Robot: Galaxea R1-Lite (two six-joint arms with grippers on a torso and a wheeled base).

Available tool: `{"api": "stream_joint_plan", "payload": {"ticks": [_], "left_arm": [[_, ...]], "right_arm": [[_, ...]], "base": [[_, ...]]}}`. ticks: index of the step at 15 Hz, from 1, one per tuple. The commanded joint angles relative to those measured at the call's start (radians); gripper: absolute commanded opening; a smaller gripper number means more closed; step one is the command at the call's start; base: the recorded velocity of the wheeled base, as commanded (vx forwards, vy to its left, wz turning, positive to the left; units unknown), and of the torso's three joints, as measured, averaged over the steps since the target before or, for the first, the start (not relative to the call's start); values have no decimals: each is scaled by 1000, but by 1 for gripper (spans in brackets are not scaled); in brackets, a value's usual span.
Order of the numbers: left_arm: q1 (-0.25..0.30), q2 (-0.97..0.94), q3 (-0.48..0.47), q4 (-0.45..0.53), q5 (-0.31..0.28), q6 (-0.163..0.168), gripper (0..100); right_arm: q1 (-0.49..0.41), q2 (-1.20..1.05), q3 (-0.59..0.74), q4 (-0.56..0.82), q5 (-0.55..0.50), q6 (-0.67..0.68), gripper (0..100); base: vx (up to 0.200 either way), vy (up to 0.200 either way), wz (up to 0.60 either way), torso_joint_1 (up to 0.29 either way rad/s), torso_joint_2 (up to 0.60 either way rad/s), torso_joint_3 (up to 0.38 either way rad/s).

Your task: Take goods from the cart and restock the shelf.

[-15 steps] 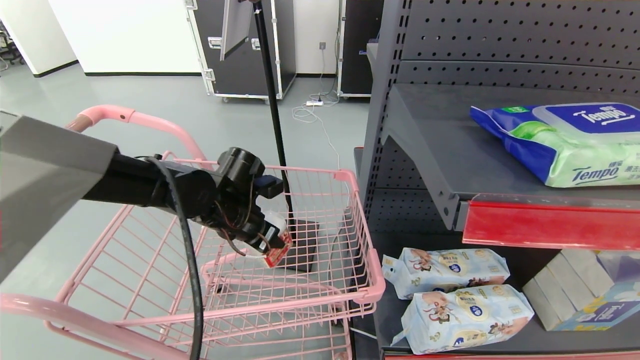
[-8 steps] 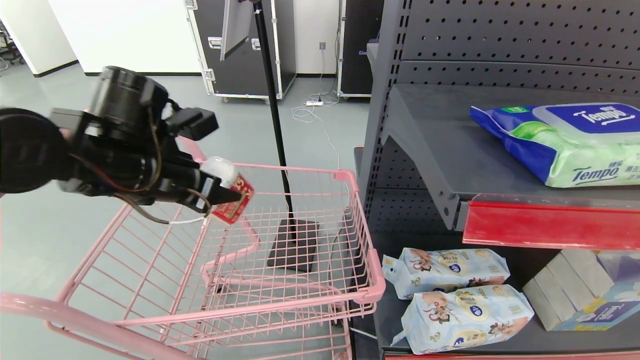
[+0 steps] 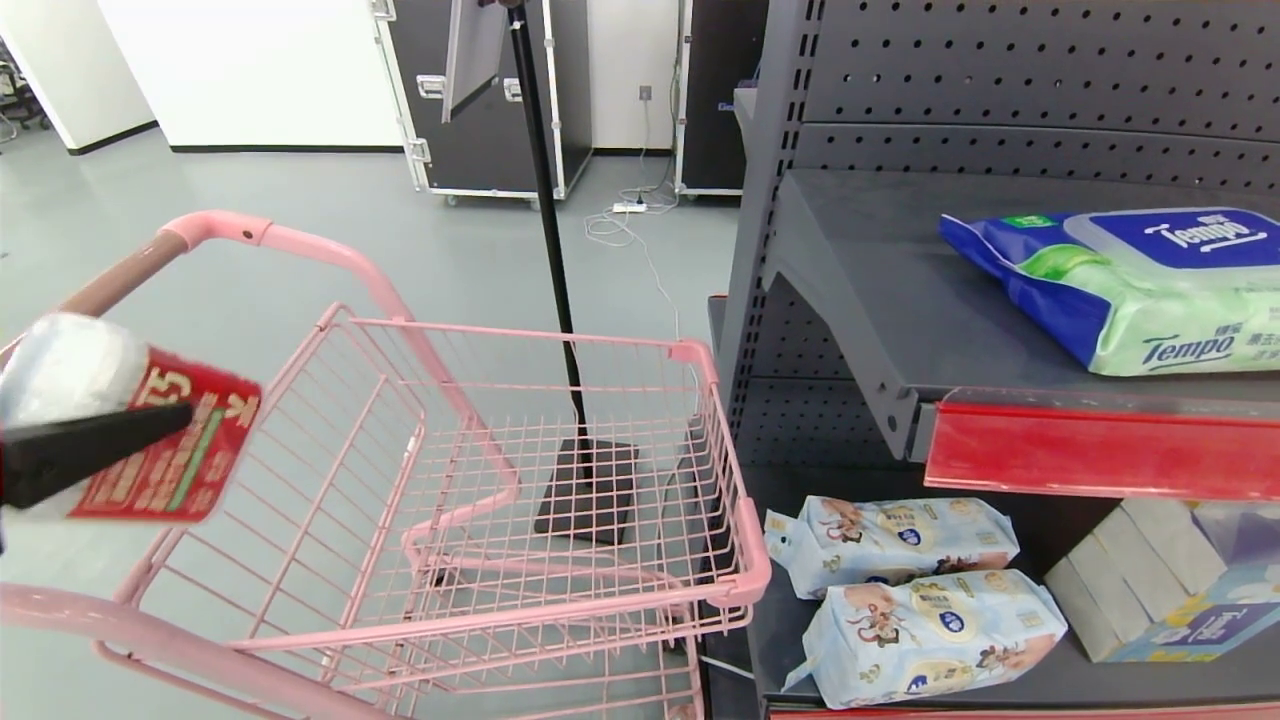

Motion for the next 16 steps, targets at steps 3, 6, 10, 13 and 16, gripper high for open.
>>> {"api": "stream_joint_plan", "payload": {"ticks": [3,6,10,13,16], "left_arm": [[14,-374,242,-10,-27,-16,0],[16,-413,248,-10,-23,-18,0],[16,-428,243,-10,-24,-18,0],[14,-433,243,-10,-27,-15,0],[14,-436,235,-11,-26,-13,0]], "right_arm": [[0,1,0,-1,0,1,100],[0,1,0,-1,0,-1,100],[0,1,0,-1,0,1,100],[0,1,0,-1,0,1,100],[-1,1,0,-1,0,1,100]], "base": [[0,0,0,61,-313,-238],[0,0,0,102,-474,-354],[0,0,0,156,-516,-366],[0,0,0,191,-559,-378],[0,0,0,206,-593,-382]]}}
